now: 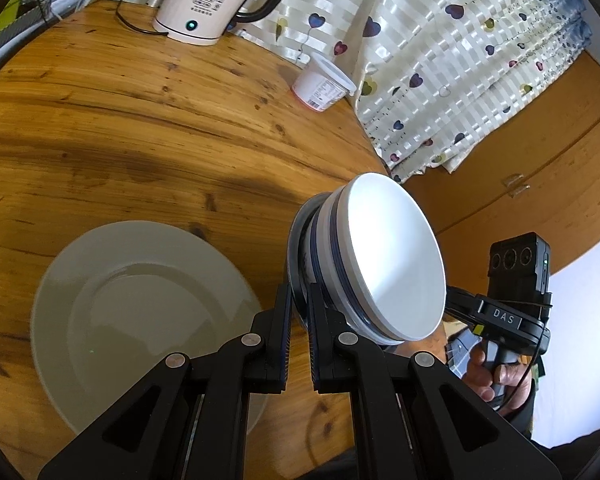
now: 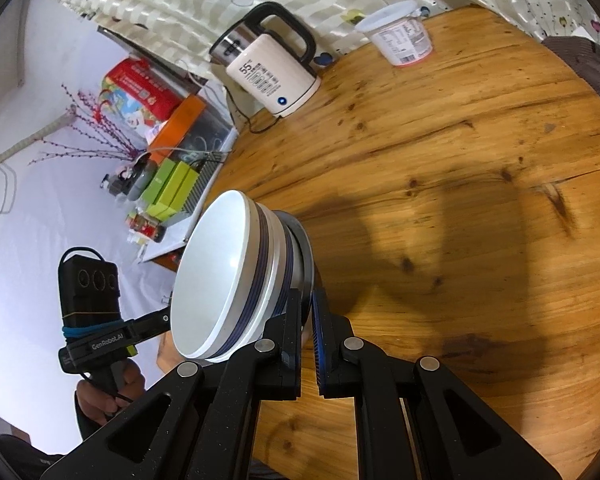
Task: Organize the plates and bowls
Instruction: 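Lift the steel bowl stack with both grippers and carry it over the beige plates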
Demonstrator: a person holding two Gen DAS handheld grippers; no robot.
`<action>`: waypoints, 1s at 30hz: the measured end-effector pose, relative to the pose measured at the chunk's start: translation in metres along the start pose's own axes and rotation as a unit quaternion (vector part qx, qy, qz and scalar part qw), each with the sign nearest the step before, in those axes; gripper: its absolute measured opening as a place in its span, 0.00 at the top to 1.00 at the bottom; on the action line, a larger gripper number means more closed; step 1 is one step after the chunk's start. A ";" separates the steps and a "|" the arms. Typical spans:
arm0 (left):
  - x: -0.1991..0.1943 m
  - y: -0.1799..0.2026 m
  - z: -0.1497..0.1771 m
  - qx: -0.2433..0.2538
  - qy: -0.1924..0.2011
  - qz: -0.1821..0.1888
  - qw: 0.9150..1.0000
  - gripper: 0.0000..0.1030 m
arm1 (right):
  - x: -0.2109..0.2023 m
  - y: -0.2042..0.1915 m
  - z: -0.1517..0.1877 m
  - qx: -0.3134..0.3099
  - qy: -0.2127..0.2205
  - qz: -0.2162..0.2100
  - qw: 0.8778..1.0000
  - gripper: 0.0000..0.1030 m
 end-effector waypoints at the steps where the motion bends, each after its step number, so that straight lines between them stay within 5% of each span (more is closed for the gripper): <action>1: -0.002 -0.002 0.000 -0.002 0.001 -0.002 1.000 0.94 | 0.002 -0.001 0.000 -0.001 -0.002 -0.002 1.000 0.93; 30: -0.051 -0.078 0.015 -0.068 0.030 -0.061 0.995 0.94 | 0.084 -0.045 0.019 -0.021 -0.077 -0.044 0.996 0.93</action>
Point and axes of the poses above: each gripper's, at about its wrist camera, not at the fingertips, and x roughly the way its jaws point, y to its right, z to its underside, the point moved 8 cm from there along x, roughly the way its jaws point, and after that the axes turned 12 degrees about -z, right-handed, at the moved point
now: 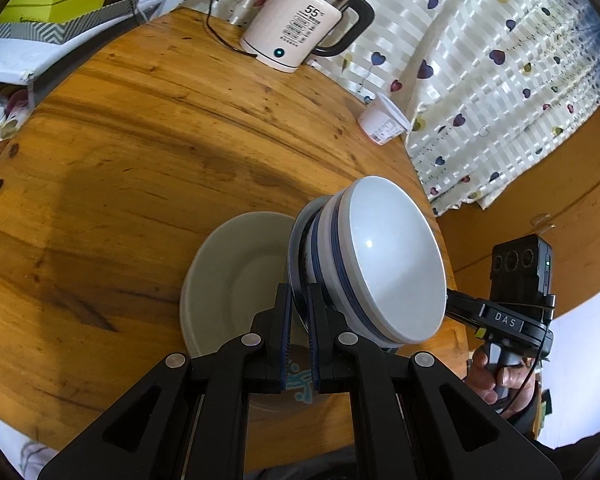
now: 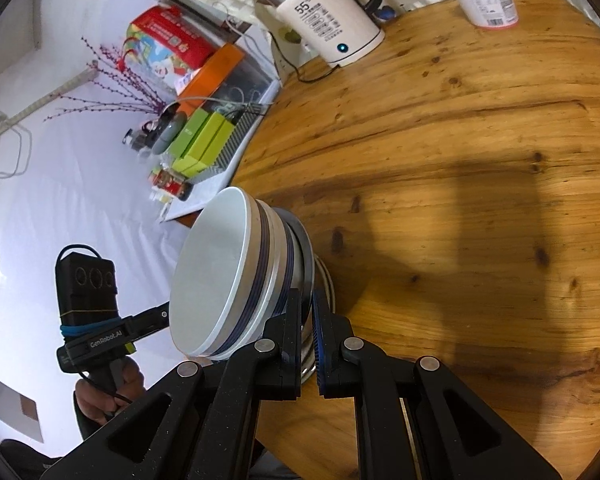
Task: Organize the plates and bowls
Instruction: 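Lift the steel bowl stack with both grippers and carry it over the beige plates, then lower the bowl stack onto the beige plate stack and open both grippers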
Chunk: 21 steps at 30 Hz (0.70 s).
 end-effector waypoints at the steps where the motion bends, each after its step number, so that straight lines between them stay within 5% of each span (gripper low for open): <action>1: -0.001 -0.002 0.000 -0.002 0.000 -0.001 1.000 0.94 | 0.001 0.000 0.000 0.000 -0.002 0.000 1.000 0.93; 21: -0.008 -0.028 0.009 -0.029 0.000 -0.016 0.999 0.94 | 0.030 -0.010 0.007 -0.005 -0.032 -0.001 0.999 0.93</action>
Point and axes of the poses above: each gripper's, at about its wrist camera, not at the fingertips, and x roughly the way its jaws point, y to its right, z to its underside, the point moved 8 cm from there along x, roughly the way its jaws point, and after that the axes turned 12 degrees about -z, right-handed, at the moved point
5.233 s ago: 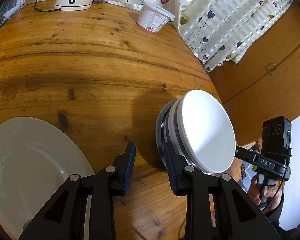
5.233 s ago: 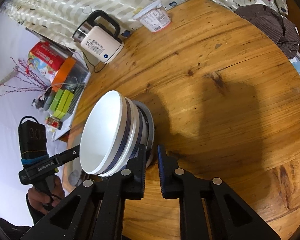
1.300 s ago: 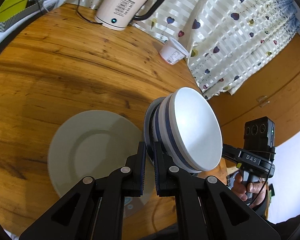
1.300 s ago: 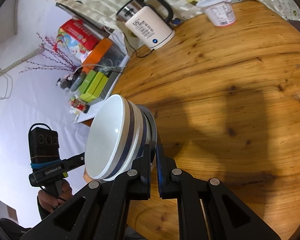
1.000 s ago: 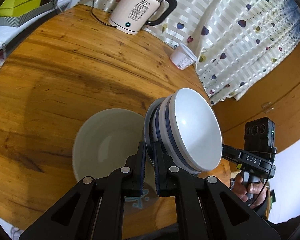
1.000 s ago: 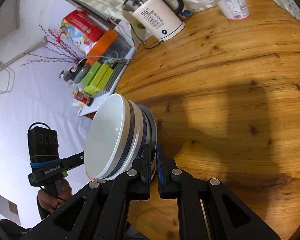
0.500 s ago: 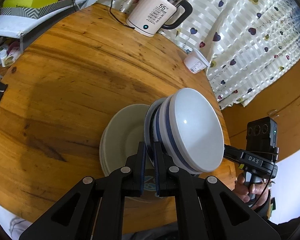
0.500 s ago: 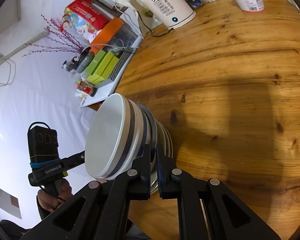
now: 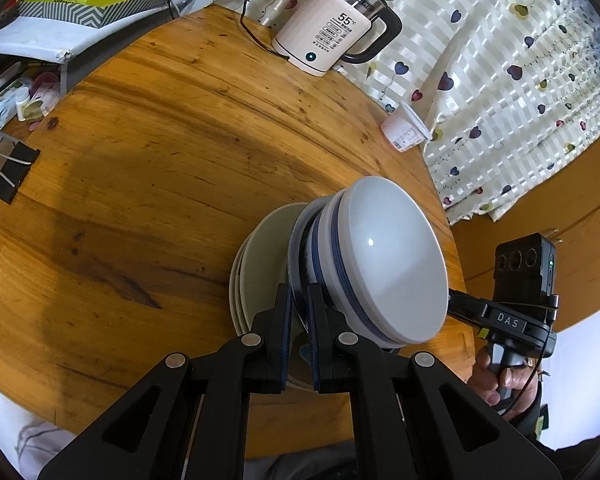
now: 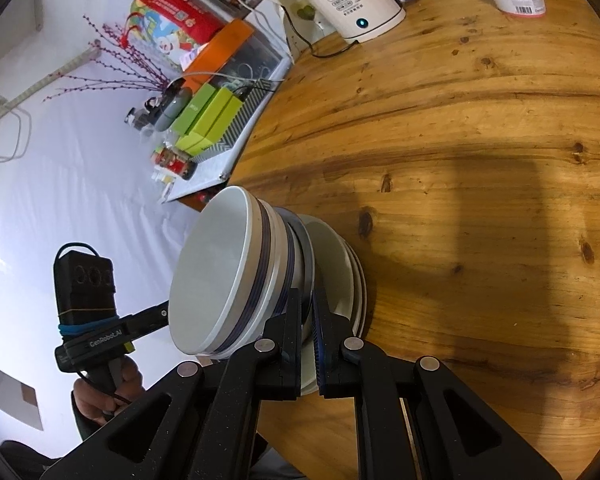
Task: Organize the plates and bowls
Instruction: 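Lower the bowl stack onto the beige plate stack and open both grippers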
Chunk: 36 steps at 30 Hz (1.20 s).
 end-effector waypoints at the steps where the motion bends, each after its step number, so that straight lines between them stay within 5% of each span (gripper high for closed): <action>1: 0.000 0.000 0.000 0.000 0.000 0.000 1.000 0.94 | 0.000 0.000 0.000 0.000 0.000 0.001 1.000 0.93; 15: -0.003 -0.003 -0.001 -0.003 0.003 0.007 1.000 0.94 | 0.000 0.000 0.002 -0.006 -0.012 0.005 1.000 0.91; 32: -0.020 0.004 0.016 0.022 0.040 -0.038 0.998 0.89 | -0.026 -0.017 0.029 -0.058 -0.001 0.032 0.998 0.65; 36: -0.027 0.008 0.021 0.032 0.054 -0.053 0.997 0.78 | -0.024 -0.026 0.036 -0.083 -0.007 0.047 0.995 0.61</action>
Point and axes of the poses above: each gripper's, at about its wrist camera, not at the fingertips, and x roughly the way its jaws point, y to its right, z to its underside, the point moved 8 cm from there along x, roughly the way its jaws point, and after that the axes turned 12 degrees about -z, right-handed, at the moved point
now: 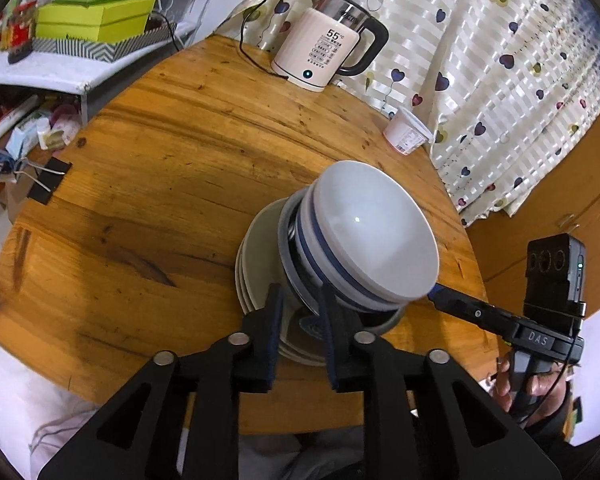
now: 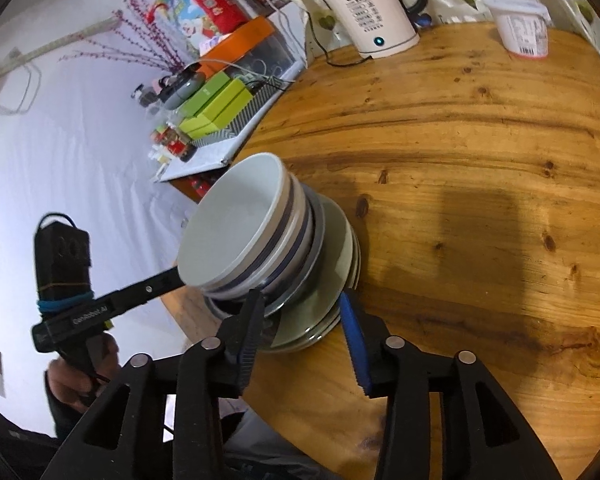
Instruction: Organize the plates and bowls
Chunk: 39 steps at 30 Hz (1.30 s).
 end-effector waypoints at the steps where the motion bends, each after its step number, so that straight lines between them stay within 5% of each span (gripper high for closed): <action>1: -0.002 0.001 0.002 0.003 0.002 -0.005 1.000 0.78 | 0.000 -0.002 0.001 -0.005 -0.002 0.003 1.000 0.60; 21: -0.010 0.015 0.027 0.055 0.025 -0.089 0.994 0.53 | 0.002 -0.024 0.018 -0.067 -0.016 0.078 0.995 0.51; 39: -0.002 0.016 0.029 0.073 0.028 -0.129 0.989 0.51 | 0.014 -0.029 0.022 -0.096 -0.033 0.101 0.990 0.50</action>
Point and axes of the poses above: each gripper's, at about its wrist camera, not at the fingertips, and x roughly the way its jaws point, y to its right, z to its underside, the point moved 8 cm from there along x, roughly the way its jaws point, and after that the axes turned 12 degrees about -z, right-handed, at the moved point
